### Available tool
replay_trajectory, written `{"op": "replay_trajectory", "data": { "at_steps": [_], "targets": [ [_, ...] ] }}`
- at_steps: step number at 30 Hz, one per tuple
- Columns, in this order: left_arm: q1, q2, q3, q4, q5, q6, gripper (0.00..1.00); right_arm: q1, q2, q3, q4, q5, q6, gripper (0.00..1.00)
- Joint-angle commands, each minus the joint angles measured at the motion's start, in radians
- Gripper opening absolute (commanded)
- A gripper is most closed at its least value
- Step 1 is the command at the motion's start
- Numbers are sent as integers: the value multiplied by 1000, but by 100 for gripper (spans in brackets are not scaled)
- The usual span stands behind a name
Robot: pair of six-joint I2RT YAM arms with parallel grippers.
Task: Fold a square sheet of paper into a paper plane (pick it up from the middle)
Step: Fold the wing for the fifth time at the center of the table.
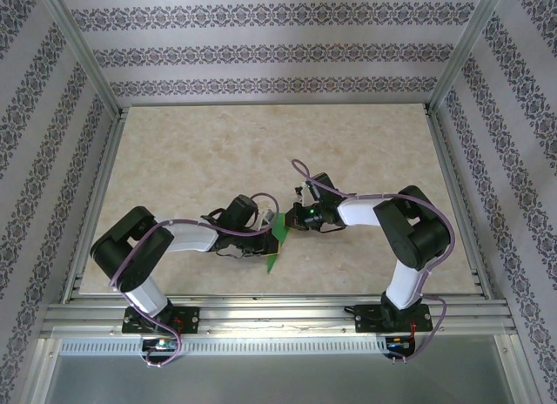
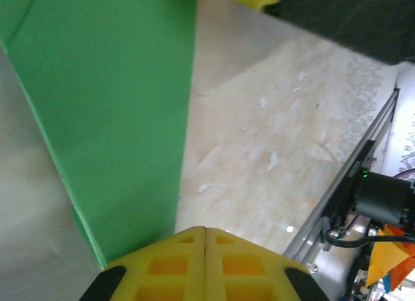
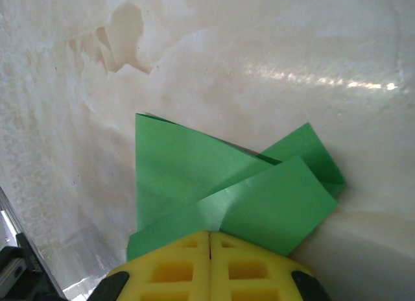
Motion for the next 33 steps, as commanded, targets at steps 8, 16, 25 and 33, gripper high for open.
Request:
{"op": "replay_trajectory", "data": {
  "at_steps": [8, 16, 25, 33],
  "targets": [
    [4, 12, 16, 109, -54, -105, 14, -14, 27, -29, -40, 68, 11, 2],
    [-36, 41, -87, 171, 10, -160, 9, -17, 29, -31, -46, 80, 13, 2],
    [-105, -29, -171, 89, 14, -156, 8, -29, 29, -33, -51, 82, 12, 2],
    [-119, -133, -176, -77, -16, -106, 8, -32, 25, -35, -52, 79, 12, 2]
  ]
}}
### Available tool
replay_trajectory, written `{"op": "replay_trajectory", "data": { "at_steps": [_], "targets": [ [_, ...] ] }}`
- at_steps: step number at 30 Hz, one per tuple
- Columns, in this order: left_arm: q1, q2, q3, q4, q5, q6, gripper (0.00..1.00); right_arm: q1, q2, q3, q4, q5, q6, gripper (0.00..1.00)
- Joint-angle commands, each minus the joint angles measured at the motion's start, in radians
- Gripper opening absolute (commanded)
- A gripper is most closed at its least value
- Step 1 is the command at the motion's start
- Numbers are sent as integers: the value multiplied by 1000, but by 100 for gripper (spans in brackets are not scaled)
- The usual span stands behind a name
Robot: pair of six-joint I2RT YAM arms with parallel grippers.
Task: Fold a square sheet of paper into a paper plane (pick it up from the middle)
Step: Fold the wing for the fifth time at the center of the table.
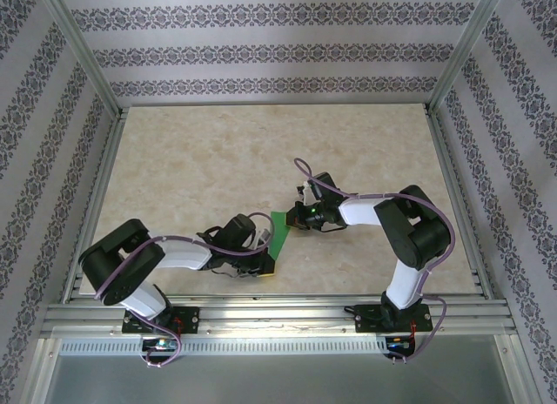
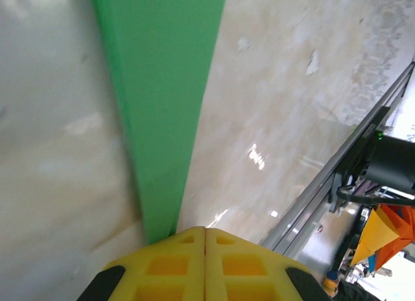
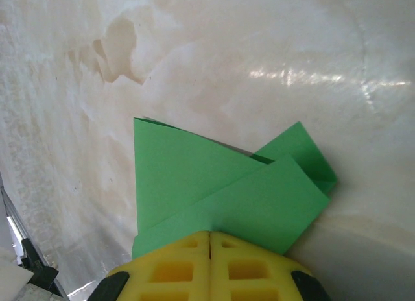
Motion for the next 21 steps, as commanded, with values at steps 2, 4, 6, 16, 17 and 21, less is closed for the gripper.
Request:
{"op": "replay_trajectory", "data": {
  "at_steps": [2, 4, 6, 16, 17, 21],
  "targets": [
    [-11, -67, 9, -136, -19, 52, 8, -15, 24, -31, -58, 80, 0, 2],
    [-11, -111, 39, -141, -44, 60, 8, -15, 25, -29, -56, 76, 0, 2],
    [-10, -154, 76, -129, -74, 64, 8, -14, 23, -30, -57, 75, 1, 2],
    [116, 33, 289, -150, -55, 136, 8, -11, 29, -26, -51, 60, 4, 3],
    [116, 61, 310, -153, -50, 148, 7, -10, 31, -26, -50, 59, 7, 3],
    [116, 151, 362, -196, -73, 168, 2, -8, 27, -28, -42, 60, 13, 3]
  ]
}}
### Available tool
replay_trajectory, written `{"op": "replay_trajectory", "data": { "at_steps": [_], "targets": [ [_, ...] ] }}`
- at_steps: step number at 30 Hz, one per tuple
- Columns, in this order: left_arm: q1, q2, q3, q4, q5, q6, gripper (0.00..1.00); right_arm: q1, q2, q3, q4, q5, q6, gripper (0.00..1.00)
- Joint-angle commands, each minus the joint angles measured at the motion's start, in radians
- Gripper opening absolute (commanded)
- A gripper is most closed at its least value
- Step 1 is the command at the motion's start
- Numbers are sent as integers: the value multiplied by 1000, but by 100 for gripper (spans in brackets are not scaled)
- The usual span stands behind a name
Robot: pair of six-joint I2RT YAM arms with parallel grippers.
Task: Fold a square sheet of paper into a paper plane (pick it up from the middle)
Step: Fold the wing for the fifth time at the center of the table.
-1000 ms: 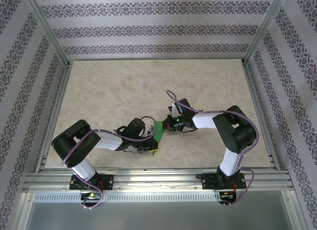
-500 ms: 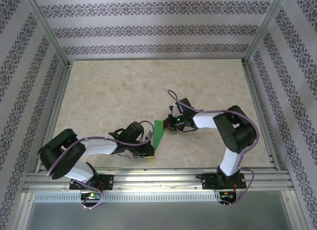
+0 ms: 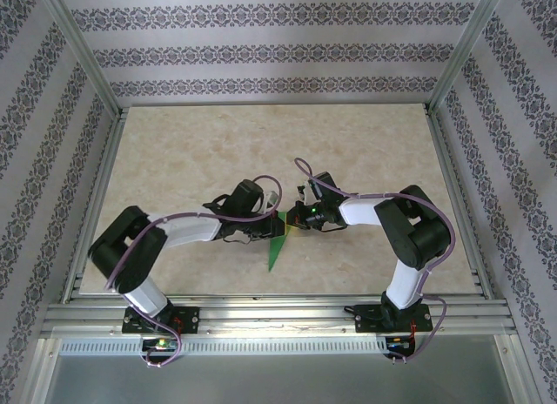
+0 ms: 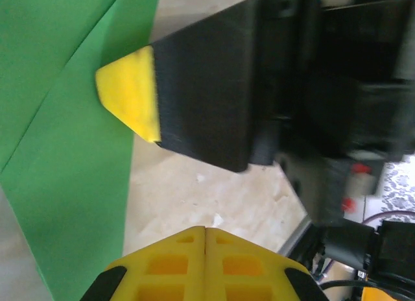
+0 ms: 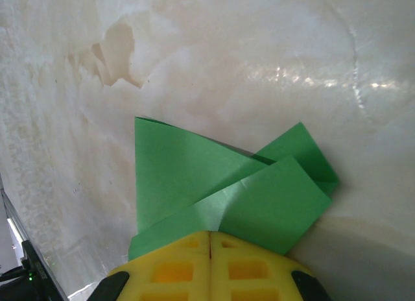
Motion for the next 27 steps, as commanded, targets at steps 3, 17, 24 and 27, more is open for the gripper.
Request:
{"op": "replay_trajectory", "data": {
  "at_steps": [3, 17, 24, 27],
  "targets": [
    [3, 52, 18, -21, -25, 39, 2, -7, 25, -26, -42, 56, 13, 3],
    [2, 124, -101, 2, -29, 48, 0, -9, -43, 5, -57, 23, 7, 5],
    [2, 120, -124, 24, -30, 45, 0, -1, -104, -7, -31, -15, -2, 8],
    [2, 119, -119, 26, -32, 44, 0, 17, -84, -8, -27, -34, -12, 9]
  ]
}}
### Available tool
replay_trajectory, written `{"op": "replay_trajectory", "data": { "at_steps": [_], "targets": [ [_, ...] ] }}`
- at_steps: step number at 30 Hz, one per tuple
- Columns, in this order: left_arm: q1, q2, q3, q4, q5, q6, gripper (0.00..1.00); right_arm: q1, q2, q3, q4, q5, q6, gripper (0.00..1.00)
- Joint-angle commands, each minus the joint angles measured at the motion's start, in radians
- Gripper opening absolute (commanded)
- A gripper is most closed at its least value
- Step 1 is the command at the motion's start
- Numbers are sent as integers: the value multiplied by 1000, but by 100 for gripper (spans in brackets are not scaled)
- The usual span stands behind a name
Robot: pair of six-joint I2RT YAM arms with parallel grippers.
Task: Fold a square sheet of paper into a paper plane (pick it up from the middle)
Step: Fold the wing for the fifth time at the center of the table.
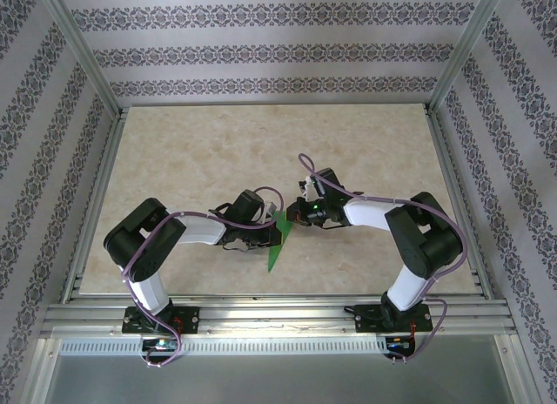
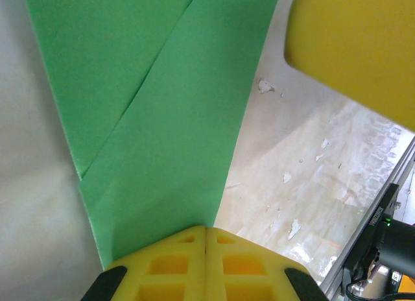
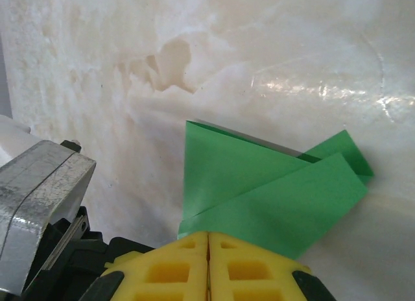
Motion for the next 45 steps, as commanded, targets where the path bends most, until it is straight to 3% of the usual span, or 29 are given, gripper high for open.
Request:
{"op": "replay_trajectory", "data": {
  "at_steps": [1, 8, 23, 31, 39, 45],
  "targets": [
    [2, 24, -35, -85, -23, 16, 0, 21, 15, -8, 8, -35, -17, 9],
    [2, 23, -38, -89, -18, 19, 0, 8, 96, 10, -6, 8, -31, 9],
    [2, 4, -63, -91, -20, 15, 0, -159, 100, 111, -44, 49, -57, 10],
    [2, -9, -72, -59, -28, -11, 0, -89, -39, 33, -9, 1, -38, 13],
    [3, -6, -76, -38, -20, -23, 0, 13, 40, 19, 6, -47, -30, 11],
    [2, -6, -76, -12, -2, -36, 0, 19, 108, 15, -3, -20, -17, 7]
  ]
}}
